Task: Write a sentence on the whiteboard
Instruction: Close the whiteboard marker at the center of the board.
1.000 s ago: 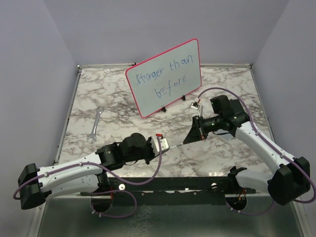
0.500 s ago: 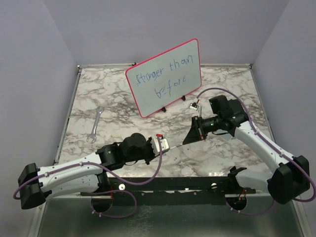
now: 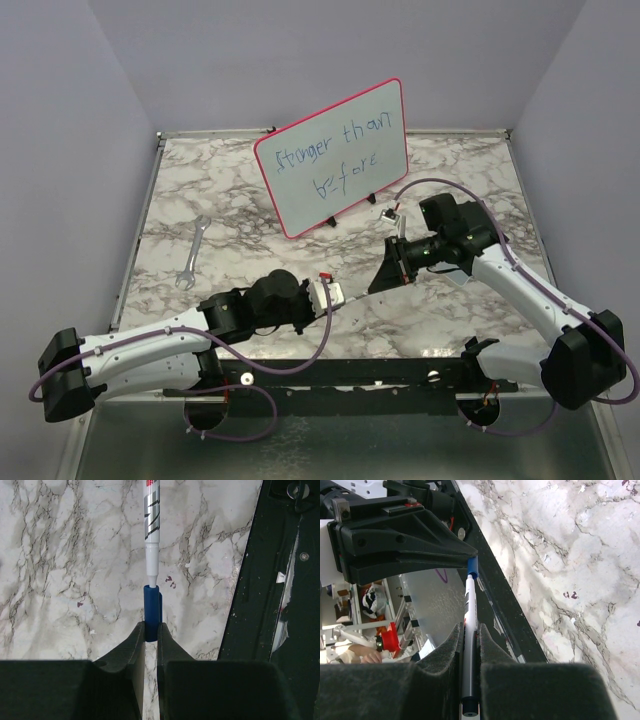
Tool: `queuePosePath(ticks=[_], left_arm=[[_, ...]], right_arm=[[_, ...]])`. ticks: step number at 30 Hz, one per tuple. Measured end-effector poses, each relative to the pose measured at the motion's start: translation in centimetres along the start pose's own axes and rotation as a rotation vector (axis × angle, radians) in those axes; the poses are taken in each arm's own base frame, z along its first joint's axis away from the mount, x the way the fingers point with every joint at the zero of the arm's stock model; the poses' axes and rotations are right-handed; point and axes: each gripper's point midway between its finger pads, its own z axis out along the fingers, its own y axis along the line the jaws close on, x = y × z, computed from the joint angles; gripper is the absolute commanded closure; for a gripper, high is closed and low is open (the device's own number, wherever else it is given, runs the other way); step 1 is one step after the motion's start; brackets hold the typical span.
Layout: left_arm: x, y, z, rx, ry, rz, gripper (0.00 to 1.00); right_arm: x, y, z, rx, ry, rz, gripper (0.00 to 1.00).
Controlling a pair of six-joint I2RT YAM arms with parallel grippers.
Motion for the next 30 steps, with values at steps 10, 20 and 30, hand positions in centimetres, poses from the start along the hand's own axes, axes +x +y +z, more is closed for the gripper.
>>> queuePosePath(ticks=[10,20,30], left_arm=[[-0.1,0.0,-0.2,-0.001,-0.005,-0.001,1.00],[-1.5,0.1,-0.5,-0.009,-0.062,0.001,1.00],[-1.0,0.0,-0.1,-0.008,-0.038,-0.042,1.00]], right_arm=[[-0.1,-0.1,0.1,0.003,-0.003,-0.001,0.99],[-0.3,-0.2,0.3,0.002,-0.004,-0.011,0.99],[0.1,-0.6,0.9,-0.008,-0.008,0.012,0.99]])
